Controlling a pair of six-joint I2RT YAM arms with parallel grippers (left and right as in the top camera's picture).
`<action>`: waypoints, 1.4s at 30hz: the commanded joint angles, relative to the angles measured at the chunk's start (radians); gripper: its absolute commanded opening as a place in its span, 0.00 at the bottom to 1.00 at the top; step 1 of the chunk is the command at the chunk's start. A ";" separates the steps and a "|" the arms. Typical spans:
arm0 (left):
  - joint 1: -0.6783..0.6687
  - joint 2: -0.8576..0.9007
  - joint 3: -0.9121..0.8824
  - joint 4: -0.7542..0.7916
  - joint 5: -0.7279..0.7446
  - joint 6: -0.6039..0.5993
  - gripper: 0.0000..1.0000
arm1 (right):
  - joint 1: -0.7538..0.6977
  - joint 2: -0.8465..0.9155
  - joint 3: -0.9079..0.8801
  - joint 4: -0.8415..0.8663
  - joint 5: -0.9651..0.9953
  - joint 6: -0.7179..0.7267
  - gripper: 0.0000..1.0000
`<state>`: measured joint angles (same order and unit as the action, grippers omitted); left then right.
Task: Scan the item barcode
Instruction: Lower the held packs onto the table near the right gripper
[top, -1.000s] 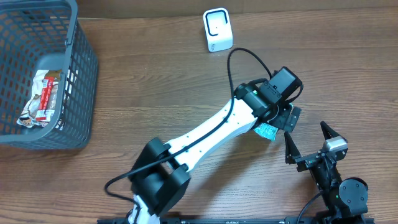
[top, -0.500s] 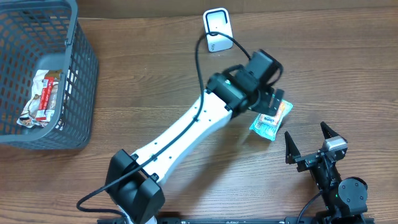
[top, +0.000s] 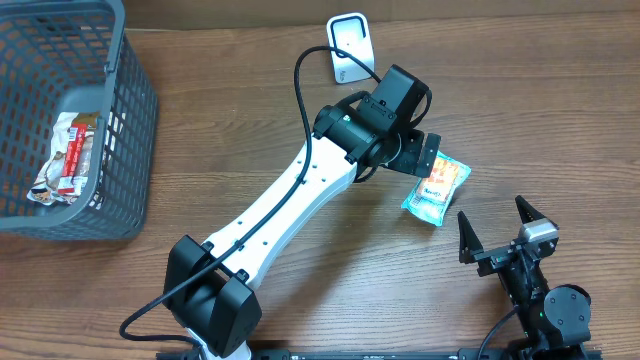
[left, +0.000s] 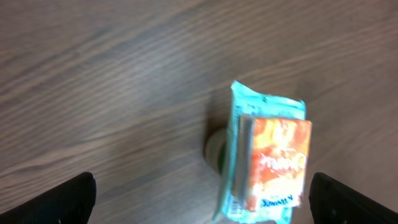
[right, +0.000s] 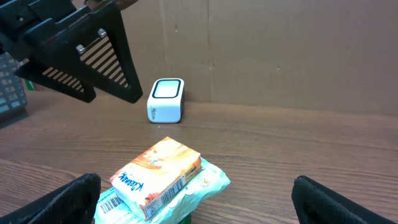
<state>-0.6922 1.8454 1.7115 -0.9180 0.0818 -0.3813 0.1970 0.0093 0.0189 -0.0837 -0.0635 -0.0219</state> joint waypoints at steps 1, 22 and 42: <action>-0.006 -0.020 0.017 -0.002 0.104 0.072 1.00 | -0.002 -0.006 -0.011 0.003 0.009 -0.002 1.00; -0.128 0.177 0.016 0.041 0.112 0.193 1.00 | -0.002 -0.006 -0.011 0.003 0.009 -0.002 1.00; -0.159 0.257 0.016 0.064 0.041 0.195 0.81 | -0.002 -0.006 -0.011 0.003 0.009 -0.002 1.00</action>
<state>-0.8455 2.0933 1.7119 -0.8597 0.1329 -0.2035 0.1970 0.0093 0.0185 -0.0837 -0.0628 -0.0219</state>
